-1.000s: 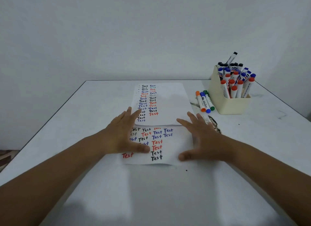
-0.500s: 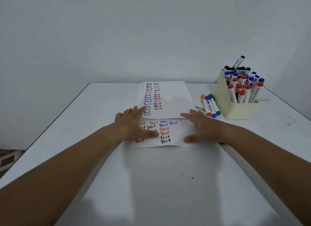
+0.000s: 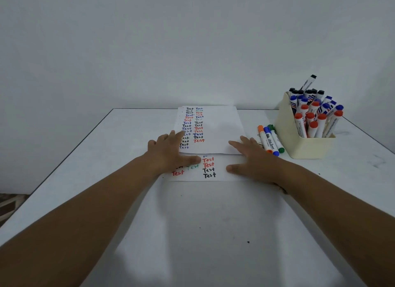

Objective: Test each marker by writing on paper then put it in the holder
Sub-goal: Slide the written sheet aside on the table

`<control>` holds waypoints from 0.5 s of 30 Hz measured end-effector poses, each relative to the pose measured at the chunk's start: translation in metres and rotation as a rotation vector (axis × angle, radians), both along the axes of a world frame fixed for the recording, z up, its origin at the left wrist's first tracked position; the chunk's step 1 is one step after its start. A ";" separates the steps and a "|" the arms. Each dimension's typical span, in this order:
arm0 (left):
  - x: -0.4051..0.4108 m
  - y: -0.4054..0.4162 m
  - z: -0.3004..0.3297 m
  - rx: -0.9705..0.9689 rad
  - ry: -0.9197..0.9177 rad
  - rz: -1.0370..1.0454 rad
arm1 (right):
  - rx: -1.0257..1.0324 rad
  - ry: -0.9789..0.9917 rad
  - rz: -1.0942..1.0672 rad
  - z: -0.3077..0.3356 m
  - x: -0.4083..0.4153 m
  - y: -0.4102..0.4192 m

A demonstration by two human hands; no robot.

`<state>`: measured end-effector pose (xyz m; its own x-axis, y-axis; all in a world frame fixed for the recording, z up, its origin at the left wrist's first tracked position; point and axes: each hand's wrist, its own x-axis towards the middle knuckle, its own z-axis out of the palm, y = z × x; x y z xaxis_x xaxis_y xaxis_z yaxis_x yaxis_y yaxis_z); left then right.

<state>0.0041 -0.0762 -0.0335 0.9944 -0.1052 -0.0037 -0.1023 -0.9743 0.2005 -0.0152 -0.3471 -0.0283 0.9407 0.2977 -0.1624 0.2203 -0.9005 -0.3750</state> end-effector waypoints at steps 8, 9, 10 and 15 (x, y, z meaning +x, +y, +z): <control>-0.017 -0.002 0.006 -0.018 -0.046 -0.125 | -0.022 -0.028 0.037 -0.002 0.001 0.005; -0.019 0.000 0.004 -0.009 -0.023 -0.122 | -0.031 -0.035 0.045 -0.004 -0.001 0.004; -0.018 0.003 0.002 0.002 -0.009 -0.112 | -0.035 -0.045 0.049 -0.005 -0.002 0.004; -0.006 0.009 -0.004 0.025 -0.029 -0.056 | -0.058 -0.099 0.018 -0.015 0.008 0.011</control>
<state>-0.0015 -0.0668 -0.0377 0.9868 -0.1607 0.0216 -0.1620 -0.9717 0.1722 -0.0068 -0.3359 -0.0429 0.9476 0.3075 -0.0861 0.2700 -0.9156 -0.2980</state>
